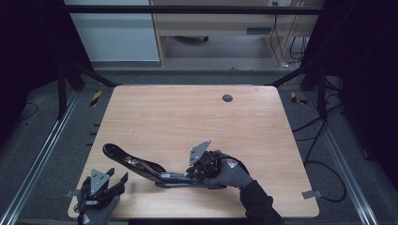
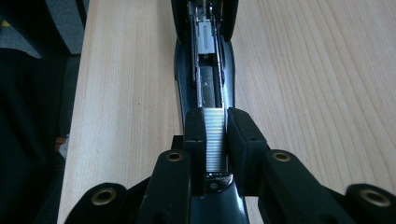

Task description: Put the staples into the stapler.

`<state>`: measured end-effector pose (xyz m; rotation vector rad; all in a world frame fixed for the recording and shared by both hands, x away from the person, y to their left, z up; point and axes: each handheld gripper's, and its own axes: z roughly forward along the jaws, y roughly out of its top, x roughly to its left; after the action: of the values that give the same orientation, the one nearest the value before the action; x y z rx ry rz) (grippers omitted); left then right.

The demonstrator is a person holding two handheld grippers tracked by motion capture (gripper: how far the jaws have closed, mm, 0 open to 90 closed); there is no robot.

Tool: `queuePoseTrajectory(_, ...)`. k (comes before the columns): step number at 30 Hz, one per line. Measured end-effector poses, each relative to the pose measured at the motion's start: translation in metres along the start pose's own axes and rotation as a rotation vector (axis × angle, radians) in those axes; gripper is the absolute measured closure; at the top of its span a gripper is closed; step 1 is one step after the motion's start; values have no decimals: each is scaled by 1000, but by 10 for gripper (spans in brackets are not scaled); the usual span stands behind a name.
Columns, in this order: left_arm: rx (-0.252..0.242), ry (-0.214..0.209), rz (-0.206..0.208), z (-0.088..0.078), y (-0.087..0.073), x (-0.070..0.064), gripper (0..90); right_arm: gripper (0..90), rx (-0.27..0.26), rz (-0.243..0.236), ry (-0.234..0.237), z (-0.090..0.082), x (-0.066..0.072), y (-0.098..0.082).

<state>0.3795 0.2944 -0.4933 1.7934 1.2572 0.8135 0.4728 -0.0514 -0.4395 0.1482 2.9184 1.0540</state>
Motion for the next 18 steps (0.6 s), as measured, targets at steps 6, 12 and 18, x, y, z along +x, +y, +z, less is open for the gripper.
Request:
queuePoseTrajectory(6,-1,0,0,0,0,0,433,783,7,-2,9,1,0,0)
queuePoseTrajectory(12,0,1,0,0,0,0,433,783,-3,3,14,1,-2,-1)
queuePoseTrajectory(18,0,0,0,0,0,0,433,783,-3,3,18,1,-4,-2)
